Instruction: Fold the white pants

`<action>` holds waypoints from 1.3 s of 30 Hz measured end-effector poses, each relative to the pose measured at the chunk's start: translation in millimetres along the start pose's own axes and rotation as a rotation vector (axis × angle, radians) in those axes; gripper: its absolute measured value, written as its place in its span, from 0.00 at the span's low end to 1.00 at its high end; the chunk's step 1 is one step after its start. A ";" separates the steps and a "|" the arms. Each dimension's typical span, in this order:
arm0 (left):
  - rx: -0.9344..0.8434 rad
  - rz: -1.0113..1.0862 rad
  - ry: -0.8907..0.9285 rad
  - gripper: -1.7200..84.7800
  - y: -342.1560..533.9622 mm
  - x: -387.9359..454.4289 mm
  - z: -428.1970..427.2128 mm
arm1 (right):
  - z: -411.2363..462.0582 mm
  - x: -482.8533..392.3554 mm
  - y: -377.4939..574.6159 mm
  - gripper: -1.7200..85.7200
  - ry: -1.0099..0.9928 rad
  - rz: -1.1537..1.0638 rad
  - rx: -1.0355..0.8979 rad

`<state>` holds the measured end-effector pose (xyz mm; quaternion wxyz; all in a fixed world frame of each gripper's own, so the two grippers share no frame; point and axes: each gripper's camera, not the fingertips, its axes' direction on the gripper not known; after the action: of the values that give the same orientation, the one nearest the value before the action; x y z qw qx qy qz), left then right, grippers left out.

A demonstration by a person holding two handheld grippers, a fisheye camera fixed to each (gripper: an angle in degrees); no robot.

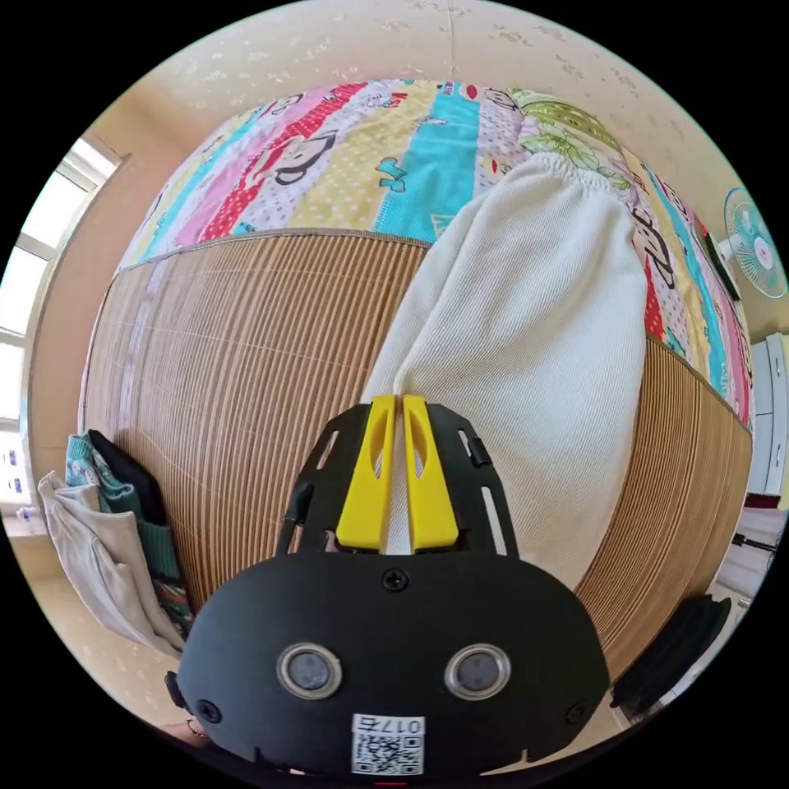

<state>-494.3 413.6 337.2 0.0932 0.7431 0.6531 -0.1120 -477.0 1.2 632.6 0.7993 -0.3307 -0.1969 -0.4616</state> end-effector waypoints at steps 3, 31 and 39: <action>-0.008 -0.006 0.007 0.06 5.0 2.1 1.2 | -2.9 -21.9 9.8 0.05 0.074 -0.101 0.094; -0.327 0.202 -0.335 0.09 3.8 81.2 56.8 | -3.7 102.0 475.7 0.10 -0.605 0.409 -0.361; -0.151 0.154 -0.043 0.06 41.3 102.7 42.0 | -61.6 131.7 506.6 0.05 -0.587 0.394 -0.206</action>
<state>-442.7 493.8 267.1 0.1713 0.7793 0.5986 -0.0707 28.7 57.3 495.2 0.7450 -0.5592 -0.3027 -0.2017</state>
